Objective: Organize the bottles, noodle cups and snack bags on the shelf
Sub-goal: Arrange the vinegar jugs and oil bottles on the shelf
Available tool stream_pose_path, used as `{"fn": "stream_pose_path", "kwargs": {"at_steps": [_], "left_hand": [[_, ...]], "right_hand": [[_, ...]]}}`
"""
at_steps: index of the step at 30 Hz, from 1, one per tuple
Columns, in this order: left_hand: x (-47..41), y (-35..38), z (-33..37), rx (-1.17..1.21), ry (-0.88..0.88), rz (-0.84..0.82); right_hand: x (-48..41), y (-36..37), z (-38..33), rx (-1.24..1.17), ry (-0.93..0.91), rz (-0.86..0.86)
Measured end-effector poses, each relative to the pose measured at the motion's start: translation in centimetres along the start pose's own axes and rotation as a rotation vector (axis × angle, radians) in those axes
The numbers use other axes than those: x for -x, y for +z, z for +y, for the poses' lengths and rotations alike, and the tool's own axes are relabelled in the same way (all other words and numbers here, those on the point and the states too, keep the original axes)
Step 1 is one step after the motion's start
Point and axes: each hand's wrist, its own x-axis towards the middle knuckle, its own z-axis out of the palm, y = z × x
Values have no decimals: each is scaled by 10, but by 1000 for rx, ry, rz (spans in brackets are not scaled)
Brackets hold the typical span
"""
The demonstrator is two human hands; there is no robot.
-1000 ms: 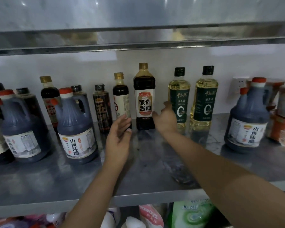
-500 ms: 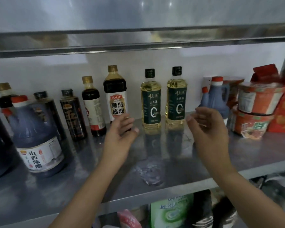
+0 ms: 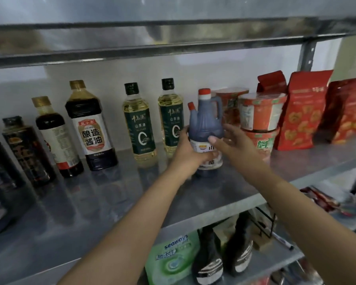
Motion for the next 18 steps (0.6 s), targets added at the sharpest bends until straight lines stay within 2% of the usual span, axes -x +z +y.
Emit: {"fn": "stream_pose_path", "kwargs": {"at_steps": [6,10,13,18], "left_hand": [[-7,5,-19,9,-26,29],[-1,1,-18,-3,-18,95],[16,-26,-17,-31,-3,160],[58,-109,-14,-87,-40,318]], "right_hand": [[-12,-5,11,-30,-43,-152],[-11,0,11,-49,-63,-143],[-8,23,6,-66,-87,-148],[2,107,-12,-109,-135,-222]]}}
